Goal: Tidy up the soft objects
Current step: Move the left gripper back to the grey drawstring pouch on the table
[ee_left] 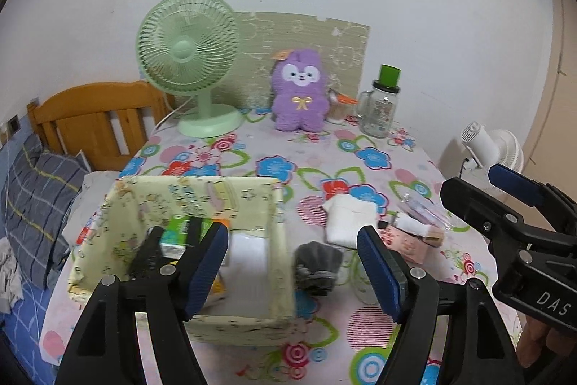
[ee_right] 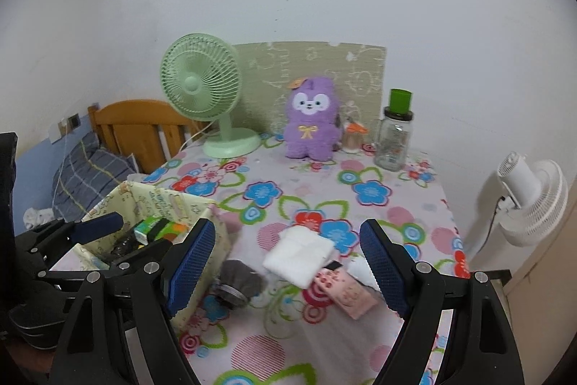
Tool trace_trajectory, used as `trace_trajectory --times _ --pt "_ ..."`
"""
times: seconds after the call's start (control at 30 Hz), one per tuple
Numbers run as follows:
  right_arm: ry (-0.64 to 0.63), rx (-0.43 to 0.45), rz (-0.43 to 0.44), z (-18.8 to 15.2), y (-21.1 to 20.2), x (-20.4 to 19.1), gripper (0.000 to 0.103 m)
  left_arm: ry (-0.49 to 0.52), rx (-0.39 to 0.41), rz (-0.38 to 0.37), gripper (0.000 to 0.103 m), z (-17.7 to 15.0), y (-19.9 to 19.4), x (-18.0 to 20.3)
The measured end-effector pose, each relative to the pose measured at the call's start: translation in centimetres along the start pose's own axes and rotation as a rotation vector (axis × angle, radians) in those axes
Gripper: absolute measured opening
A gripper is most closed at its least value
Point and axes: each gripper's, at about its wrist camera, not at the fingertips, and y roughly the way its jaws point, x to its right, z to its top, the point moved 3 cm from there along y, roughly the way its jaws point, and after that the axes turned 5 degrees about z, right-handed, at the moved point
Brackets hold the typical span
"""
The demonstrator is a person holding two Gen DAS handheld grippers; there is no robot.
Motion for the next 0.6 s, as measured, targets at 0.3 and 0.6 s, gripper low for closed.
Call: trace_trajectory --times 0.3,0.6 --pt "0.045 0.006 -0.044 -1.3 -1.9 3.4 0.085 0.049 -0.009 -0.037 0.076 -0.1 0.4 3.9" --pt "0.076 -0.010 -0.071 -2.3 -2.4 5.8 0.085 0.092 -0.028 -0.063 0.076 -0.5 1.1 7.0"
